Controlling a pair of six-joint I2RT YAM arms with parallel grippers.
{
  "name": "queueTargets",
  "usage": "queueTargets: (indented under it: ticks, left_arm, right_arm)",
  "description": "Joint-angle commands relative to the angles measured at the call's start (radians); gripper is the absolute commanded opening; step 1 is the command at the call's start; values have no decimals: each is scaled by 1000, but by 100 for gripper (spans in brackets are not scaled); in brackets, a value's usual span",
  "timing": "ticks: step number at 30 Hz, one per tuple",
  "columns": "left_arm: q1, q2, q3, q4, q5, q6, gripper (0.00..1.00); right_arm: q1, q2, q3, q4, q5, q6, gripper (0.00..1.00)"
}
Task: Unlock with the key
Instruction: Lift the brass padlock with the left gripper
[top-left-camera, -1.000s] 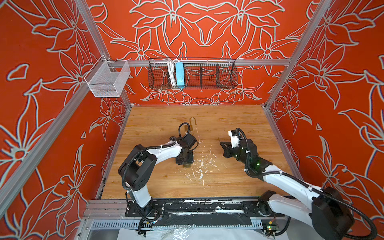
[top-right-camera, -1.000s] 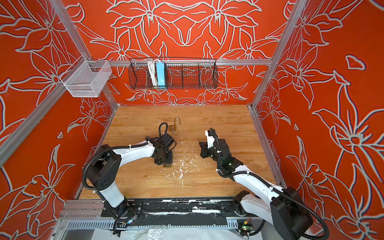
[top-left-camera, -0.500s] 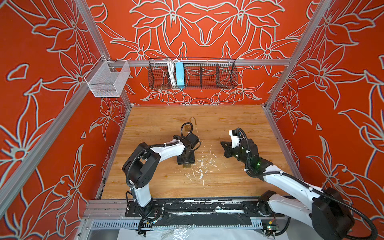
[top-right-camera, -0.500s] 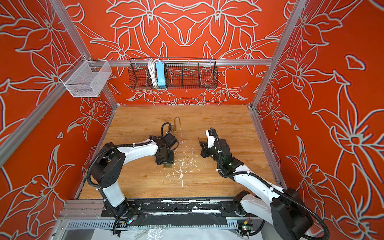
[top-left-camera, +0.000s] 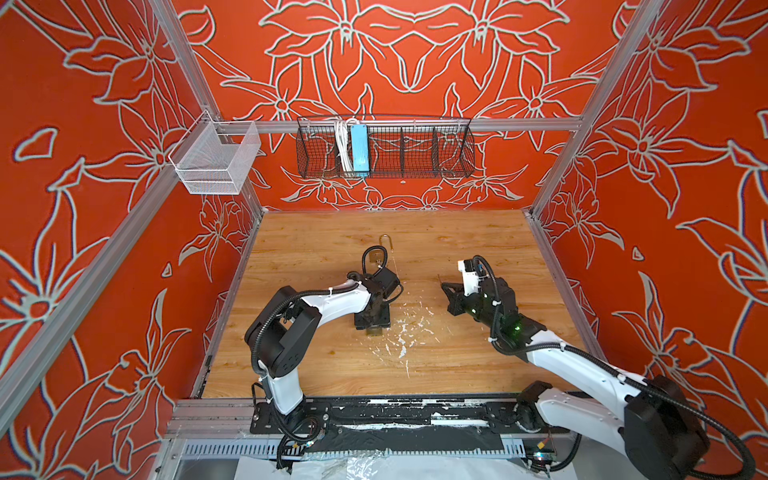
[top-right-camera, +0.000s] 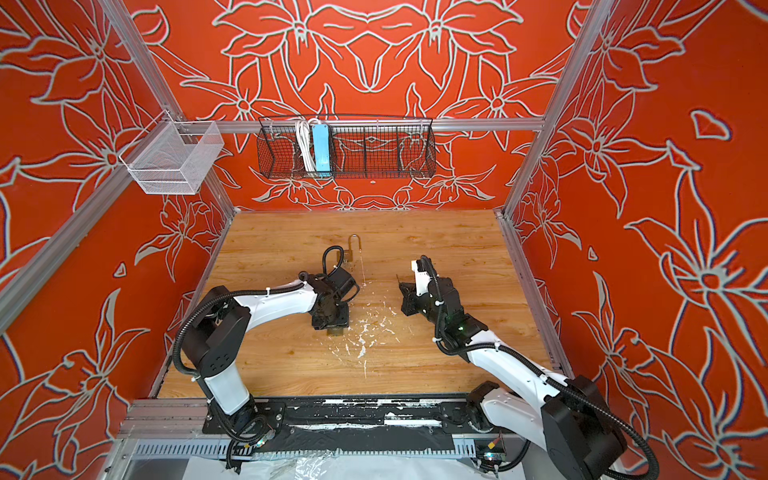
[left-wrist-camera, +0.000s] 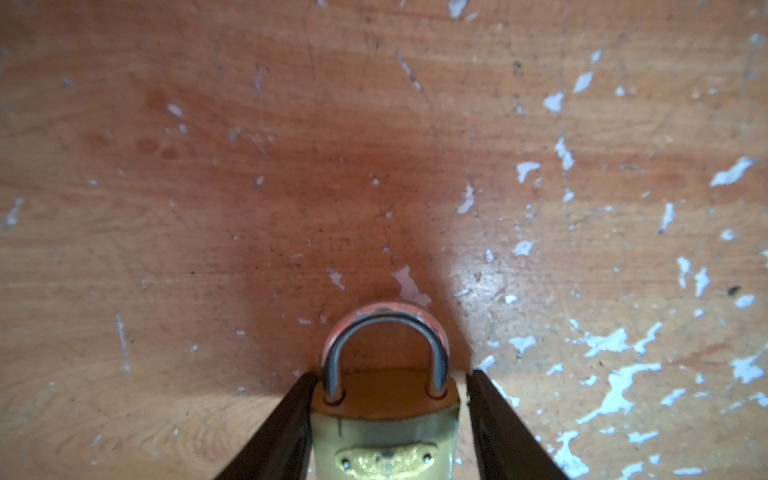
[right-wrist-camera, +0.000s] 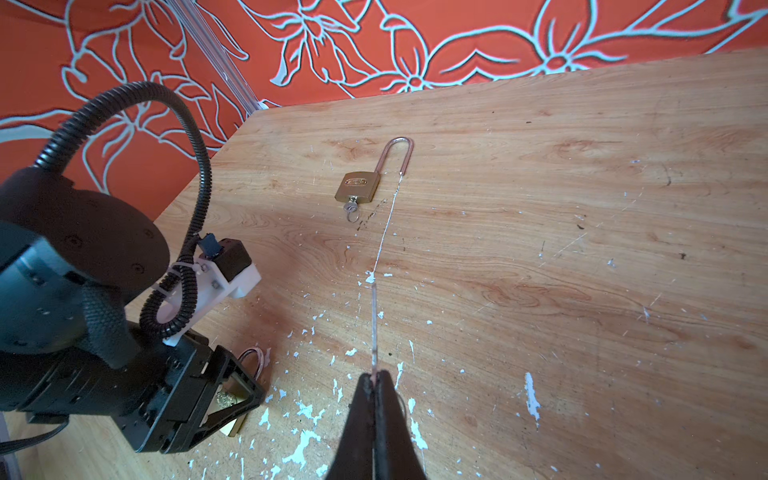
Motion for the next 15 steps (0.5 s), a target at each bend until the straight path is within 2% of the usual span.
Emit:
queueTargets:
  ticks: [1, 11, 15]
  left_arm:
    - [-4, 137, -54, -44, 10, -14, 56]
    - [-4, 137, -42, -13, 15, 7, 32]
    - [-3, 97, 2, -19, 22, 36, 13]
  right_arm:
    - [-5, -13, -8, 11, 2, -3, 0]
    - [-15, -2, -12, 20, 5, 5, 0]
    - [-24, 7, -18, 35, -2, 17, 0]
